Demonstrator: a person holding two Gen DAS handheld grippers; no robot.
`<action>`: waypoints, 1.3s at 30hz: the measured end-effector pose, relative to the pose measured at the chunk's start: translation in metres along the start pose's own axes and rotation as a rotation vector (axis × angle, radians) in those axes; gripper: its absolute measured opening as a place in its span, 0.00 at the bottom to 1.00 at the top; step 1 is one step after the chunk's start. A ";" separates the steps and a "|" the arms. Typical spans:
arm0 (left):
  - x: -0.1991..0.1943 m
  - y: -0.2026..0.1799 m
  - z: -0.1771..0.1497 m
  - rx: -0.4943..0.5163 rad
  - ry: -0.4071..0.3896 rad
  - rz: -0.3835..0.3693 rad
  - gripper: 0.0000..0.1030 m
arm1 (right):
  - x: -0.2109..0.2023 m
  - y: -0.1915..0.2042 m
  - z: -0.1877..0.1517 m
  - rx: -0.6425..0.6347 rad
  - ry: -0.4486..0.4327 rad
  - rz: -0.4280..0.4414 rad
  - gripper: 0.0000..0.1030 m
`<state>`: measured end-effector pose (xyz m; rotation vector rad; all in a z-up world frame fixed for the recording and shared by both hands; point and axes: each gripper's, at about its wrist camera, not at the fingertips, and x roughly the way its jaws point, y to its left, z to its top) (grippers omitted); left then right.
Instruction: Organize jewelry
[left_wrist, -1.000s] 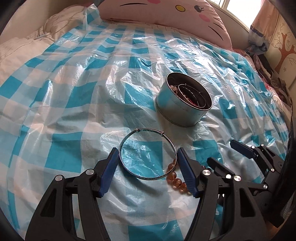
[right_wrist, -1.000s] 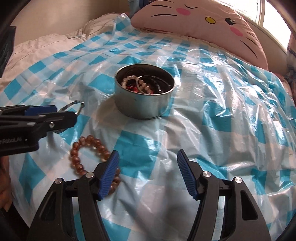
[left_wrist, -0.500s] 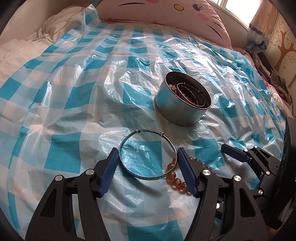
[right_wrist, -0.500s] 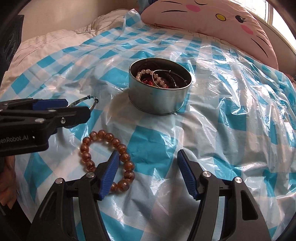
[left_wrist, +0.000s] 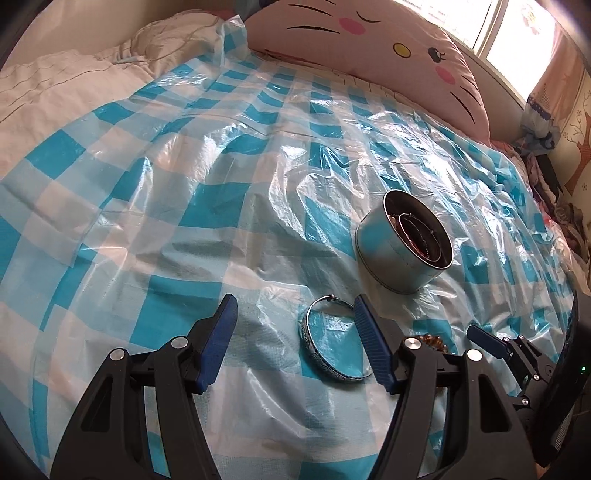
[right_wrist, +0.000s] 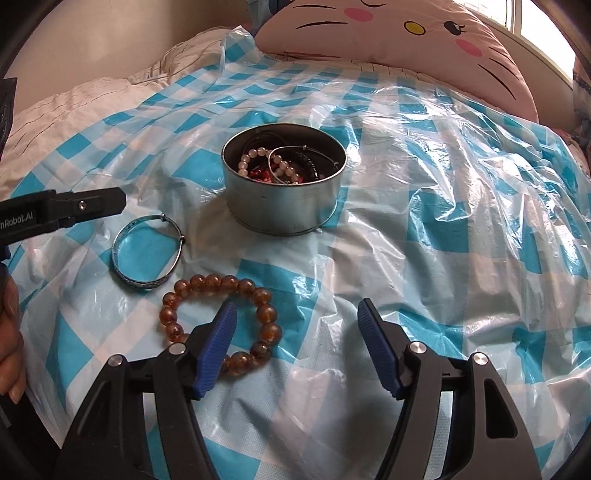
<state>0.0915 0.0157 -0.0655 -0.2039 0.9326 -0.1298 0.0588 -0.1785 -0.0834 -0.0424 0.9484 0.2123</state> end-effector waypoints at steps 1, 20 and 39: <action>0.001 -0.001 0.000 0.005 0.002 0.004 0.60 | 0.001 0.000 0.000 0.004 0.003 0.011 0.64; 0.020 -0.037 -0.015 0.250 0.094 0.120 0.60 | -0.004 0.000 -0.011 -0.025 0.066 -0.078 0.66; 0.016 -0.021 -0.011 0.345 0.155 -0.166 0.38 | -0.011 -0.005 -0.008 0.093 0.070 0.259 0.35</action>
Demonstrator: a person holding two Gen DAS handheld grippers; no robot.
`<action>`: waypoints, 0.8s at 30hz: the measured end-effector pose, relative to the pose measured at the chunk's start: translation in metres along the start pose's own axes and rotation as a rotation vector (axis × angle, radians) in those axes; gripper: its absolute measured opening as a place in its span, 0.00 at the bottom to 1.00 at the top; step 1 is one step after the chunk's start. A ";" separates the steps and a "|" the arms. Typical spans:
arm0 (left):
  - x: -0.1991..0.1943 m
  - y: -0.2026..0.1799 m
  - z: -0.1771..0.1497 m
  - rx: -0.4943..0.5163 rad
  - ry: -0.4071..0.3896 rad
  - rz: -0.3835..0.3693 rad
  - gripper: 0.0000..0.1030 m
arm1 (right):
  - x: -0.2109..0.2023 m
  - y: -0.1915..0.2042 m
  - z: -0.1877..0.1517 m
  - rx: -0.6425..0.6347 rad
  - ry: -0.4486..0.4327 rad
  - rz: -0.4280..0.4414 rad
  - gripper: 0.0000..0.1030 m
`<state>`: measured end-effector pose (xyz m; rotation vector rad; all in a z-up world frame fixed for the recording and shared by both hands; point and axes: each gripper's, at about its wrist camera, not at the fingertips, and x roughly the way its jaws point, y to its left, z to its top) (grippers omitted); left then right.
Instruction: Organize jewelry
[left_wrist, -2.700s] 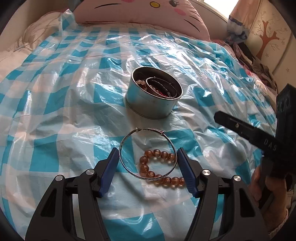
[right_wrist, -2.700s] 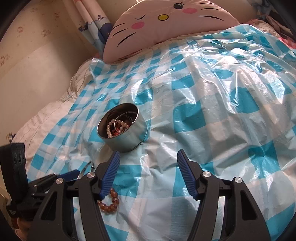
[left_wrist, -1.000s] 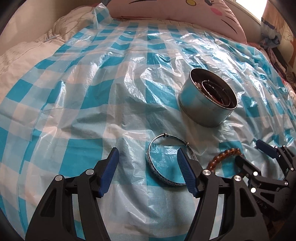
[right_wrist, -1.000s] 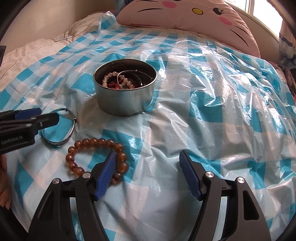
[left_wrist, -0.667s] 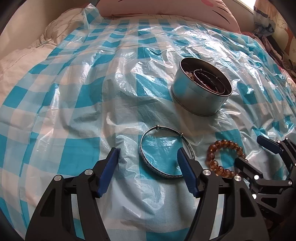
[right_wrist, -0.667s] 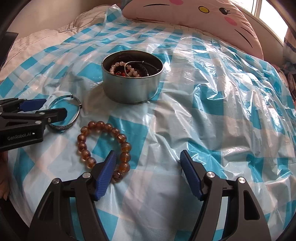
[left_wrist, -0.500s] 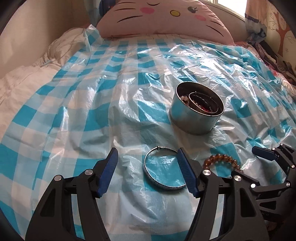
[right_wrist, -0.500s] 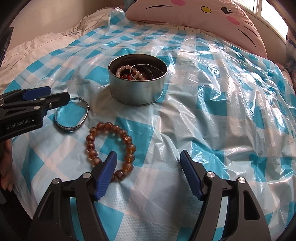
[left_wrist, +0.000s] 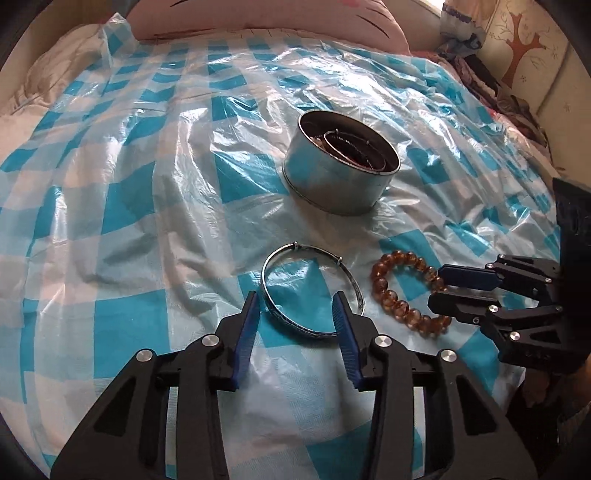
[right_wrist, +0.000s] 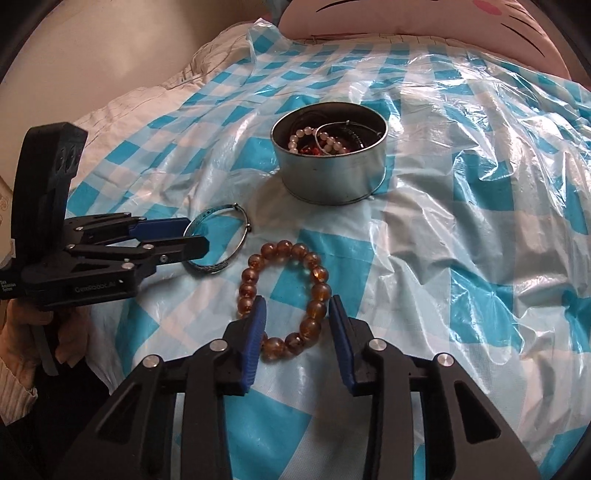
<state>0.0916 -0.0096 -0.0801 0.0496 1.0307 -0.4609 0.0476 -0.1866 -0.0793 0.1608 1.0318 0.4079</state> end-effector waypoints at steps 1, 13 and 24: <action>-0.003 0.003 0.002 -0.018 -0.027 0.015 0.38 | 0.000 -0.003 0.001 0.017 -0.008 -0.009 0.35; 0.023 -0.034 -0.001 0.238 0.022 0.187 0.04 | 0.013 0.020 -0.006 -0.158 0.056 -0.180 0.26; 0.013 -0.046 -0.011 0.203 0.033 0.133 0.05 | -0.003 0.008 -0.013 -0.072 0.091 -0.117 0.24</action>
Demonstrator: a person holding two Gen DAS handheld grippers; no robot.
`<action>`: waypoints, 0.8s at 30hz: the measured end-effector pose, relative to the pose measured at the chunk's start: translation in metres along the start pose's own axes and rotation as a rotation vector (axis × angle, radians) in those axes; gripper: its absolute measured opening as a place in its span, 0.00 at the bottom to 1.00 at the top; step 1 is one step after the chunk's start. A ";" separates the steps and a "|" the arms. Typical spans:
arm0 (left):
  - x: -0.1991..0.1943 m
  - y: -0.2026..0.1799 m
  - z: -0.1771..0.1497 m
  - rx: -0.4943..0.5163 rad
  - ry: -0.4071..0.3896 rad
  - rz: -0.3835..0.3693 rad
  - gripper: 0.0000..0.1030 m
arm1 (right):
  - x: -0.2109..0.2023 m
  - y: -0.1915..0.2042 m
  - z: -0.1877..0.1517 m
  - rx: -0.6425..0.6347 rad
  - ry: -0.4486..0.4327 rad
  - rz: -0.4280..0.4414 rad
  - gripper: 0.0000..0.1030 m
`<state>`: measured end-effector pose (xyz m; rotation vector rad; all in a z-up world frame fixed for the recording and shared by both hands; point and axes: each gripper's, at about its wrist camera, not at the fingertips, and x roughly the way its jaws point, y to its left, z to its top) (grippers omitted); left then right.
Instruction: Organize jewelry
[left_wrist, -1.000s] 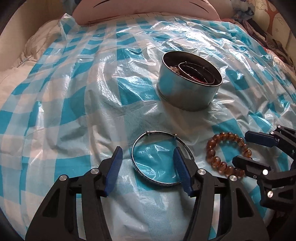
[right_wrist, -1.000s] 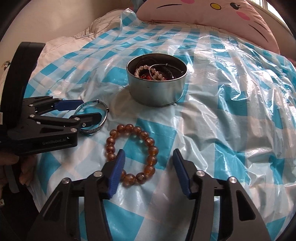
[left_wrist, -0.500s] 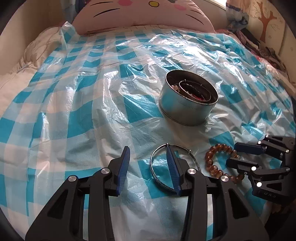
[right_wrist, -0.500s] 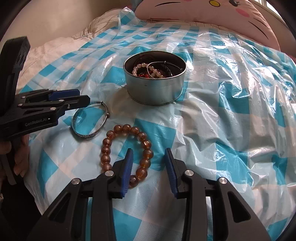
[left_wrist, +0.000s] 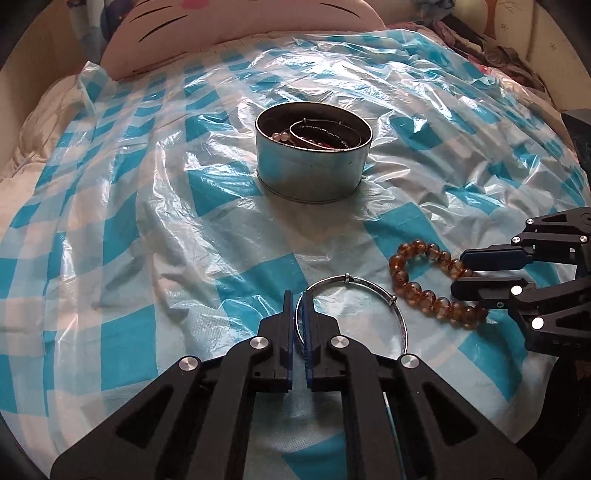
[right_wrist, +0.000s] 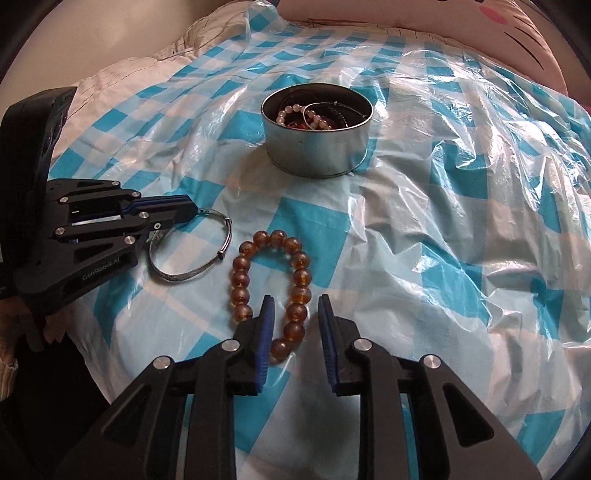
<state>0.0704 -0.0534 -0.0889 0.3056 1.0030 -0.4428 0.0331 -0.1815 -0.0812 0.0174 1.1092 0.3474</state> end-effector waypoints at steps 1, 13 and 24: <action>0.002 -0.003 -0.001 0.007 0.007 0.017 0.05 | 0.005 0.001 0.001 0.005 -0.001 -0.004 0.24; 0.002 -0.001 -0.004 -0.079 -0.005 0.042 0.28 | 0.009 0.009 0.004 0.009 -0.031 -0.064 0.38; 0.000 -0.015 -0.003 -0.017 -0.031 0.074 0.57 | 0.015 0.011 0.004 0.025 -0.066 -0.084 0.29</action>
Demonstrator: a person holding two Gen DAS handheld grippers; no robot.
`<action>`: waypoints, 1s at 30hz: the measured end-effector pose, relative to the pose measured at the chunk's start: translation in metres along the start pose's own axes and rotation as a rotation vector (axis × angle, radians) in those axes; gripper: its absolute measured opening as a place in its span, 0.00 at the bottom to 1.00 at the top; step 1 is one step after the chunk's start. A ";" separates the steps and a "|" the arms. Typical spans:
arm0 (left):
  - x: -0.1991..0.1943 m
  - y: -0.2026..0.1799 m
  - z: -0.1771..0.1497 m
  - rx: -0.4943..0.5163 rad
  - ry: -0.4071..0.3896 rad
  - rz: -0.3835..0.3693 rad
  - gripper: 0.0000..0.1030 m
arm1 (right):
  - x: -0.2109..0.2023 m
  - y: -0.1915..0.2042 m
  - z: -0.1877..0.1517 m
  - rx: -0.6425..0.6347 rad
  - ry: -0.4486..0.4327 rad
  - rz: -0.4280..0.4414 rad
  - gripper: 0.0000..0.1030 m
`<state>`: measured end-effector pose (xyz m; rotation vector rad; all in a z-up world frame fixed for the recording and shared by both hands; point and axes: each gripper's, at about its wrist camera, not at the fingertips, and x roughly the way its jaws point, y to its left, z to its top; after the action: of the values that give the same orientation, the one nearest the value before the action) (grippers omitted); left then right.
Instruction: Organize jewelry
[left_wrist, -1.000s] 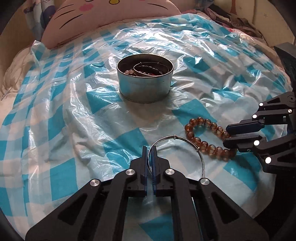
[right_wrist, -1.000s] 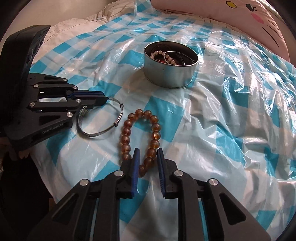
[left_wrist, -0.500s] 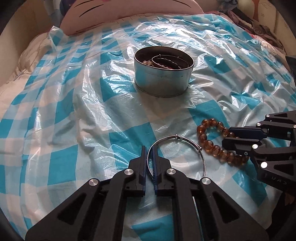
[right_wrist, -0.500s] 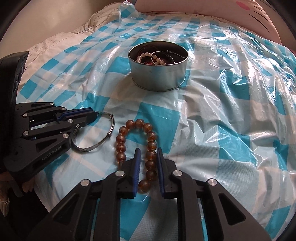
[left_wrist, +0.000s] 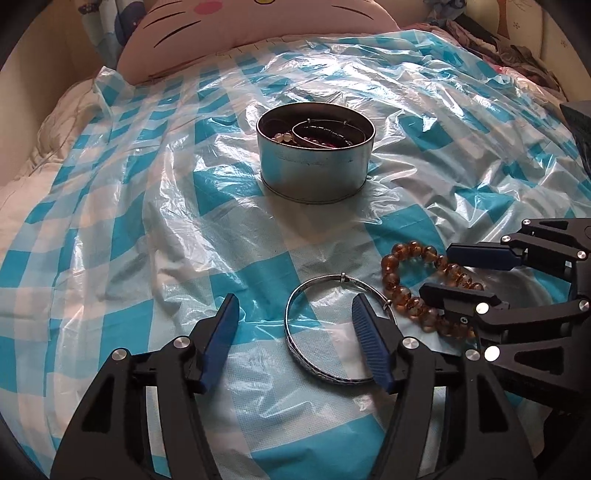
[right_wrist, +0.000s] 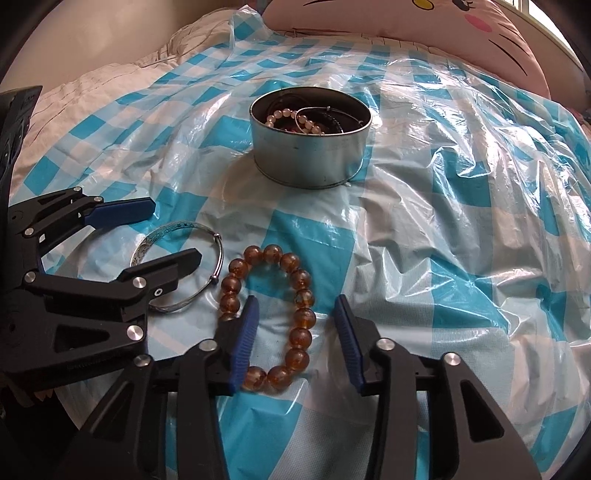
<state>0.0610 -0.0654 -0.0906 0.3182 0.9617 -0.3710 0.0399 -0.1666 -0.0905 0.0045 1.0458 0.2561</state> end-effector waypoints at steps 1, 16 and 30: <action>0.000 0.000 0.000 0.002 0.002 -0.011 0.46 | 0.000 -0.001 0.000 0.010 0.001 0.016 0.25; 0.004 -0.001 -0.002 -0.009 0.020 -0.029 0.26 | -0.001 0.001 -0.001 0.006 -0.002 0.014 0.38; -0.003 -0.011 -0.005 0.021 0.001 -0.039 0.06 | -0.004 -0.010 -0.001 0.080 0.030 0.116 0.29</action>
<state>0.0507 -0.0728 -0.0919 0.3193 0.9668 -0.4170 0.0390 -0.1773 -0.0887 0.1338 1.0870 0.3201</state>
